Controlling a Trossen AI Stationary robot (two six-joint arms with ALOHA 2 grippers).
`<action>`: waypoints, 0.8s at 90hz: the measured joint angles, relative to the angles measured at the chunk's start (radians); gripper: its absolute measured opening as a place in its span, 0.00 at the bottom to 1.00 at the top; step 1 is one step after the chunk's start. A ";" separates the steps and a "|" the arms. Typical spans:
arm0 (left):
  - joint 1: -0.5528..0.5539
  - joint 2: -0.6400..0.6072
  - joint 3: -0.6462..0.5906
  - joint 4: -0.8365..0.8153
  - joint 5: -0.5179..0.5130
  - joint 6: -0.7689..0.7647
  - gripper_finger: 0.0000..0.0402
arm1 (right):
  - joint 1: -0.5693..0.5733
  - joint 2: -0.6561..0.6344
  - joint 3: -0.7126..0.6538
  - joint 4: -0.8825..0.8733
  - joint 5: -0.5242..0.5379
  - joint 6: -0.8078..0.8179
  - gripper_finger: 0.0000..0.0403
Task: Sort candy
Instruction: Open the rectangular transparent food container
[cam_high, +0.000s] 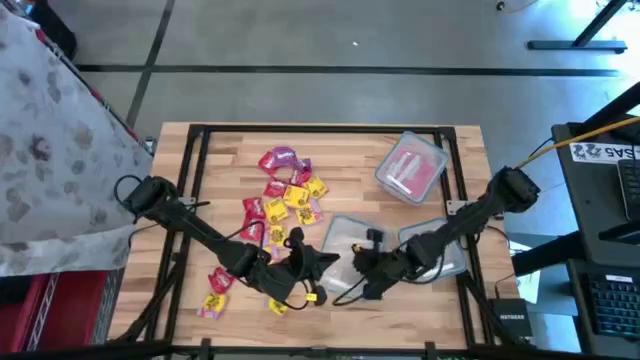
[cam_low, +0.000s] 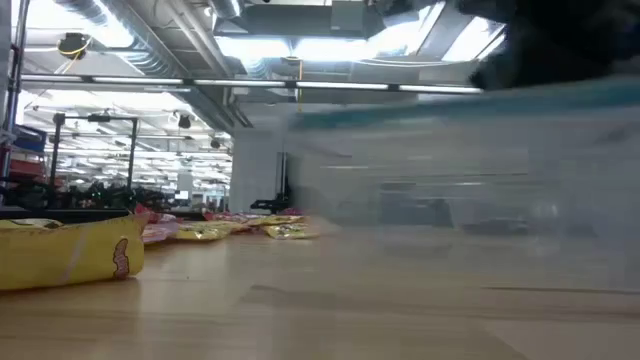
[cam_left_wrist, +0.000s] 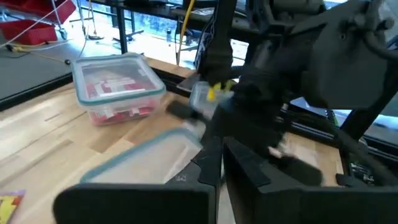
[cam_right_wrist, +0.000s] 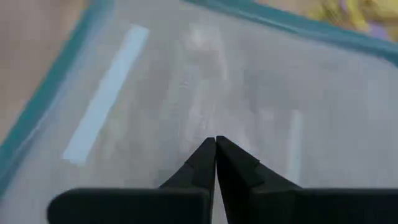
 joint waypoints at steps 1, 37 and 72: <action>0.000 0.000 0.000 0.000 0.000 0.000 0.00 | -0.006 0.005 -0.002 0.029 0.002 -0.007 0.00; 0.017 0.011 -0.015 -0.038 0.052 -0.103 0.00 | 0.032 -0.112 0.042 -0.063 0.007 -0.244 0.00; 0.125 0.126 -0.028 -0.096 0.306 -0.353 0.00 | 0.148 -0.138 -0.107 -0.252 -0.092 -0.098 0.06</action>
